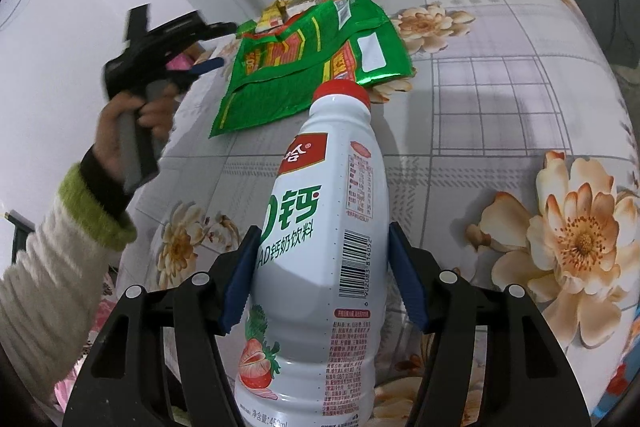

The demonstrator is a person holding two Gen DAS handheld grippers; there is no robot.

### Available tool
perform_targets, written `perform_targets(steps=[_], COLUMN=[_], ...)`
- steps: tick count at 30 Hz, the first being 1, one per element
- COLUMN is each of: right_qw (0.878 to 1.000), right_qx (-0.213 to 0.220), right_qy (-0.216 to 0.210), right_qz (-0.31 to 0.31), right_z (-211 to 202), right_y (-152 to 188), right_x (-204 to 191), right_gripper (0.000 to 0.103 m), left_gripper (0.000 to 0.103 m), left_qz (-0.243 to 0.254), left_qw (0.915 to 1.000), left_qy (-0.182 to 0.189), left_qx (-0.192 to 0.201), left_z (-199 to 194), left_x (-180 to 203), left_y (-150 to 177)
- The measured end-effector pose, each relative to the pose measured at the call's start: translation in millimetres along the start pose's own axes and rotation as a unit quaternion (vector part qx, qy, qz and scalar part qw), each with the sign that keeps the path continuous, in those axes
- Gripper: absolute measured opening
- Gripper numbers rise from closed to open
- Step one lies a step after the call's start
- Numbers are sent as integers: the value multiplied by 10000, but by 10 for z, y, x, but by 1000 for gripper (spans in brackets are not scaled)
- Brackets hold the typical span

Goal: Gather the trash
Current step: 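Grasp the green snack bag edge with the left tool while the right tool holds the bottle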

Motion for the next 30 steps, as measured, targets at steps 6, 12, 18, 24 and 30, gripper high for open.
perform_targets(steps=[6, 12, 18, 24, 30], right_qw=[9999, 9998, 9994, 9983, 9983], right_qx=[46, 96, 169, 278, 282], right_qy=[-80, -115, -127, -113, -47], right_qz=[67, 146, 286, 491, 504], right_z=[-31, -76, -172, -293, -353], right_y=[27, 70, 168, 289, 387], right_x=[26, 65, 155, 245, 239], right_gripper=[59, 58, 58, 58, 58], left_gripper=[35, 21, 14, 14, 19], left_qz=[-25, -127, -104, -357, -559], left_qw=[9992, 9996, 9996, 9984, 9964], left_qy=[-147, 32, 55, -249, -379], left_qx=[-377, -265, -258, -361, -521], left_z=[226, -20, -552, -1124, -1616], left_x=[12, 12, 47, -90, -142], left_y=[15, 181, 686, 1392, 2177])
Point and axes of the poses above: each gripper's, at about its wrist camera, not at the fingertips, and z roughly the way its jaws point, x to its right, y to its underside, the point moved 5 cm from there along z, roughly the way its jaws point, and after that the axes turned 4 degrees about z, right-handed, at the moved point
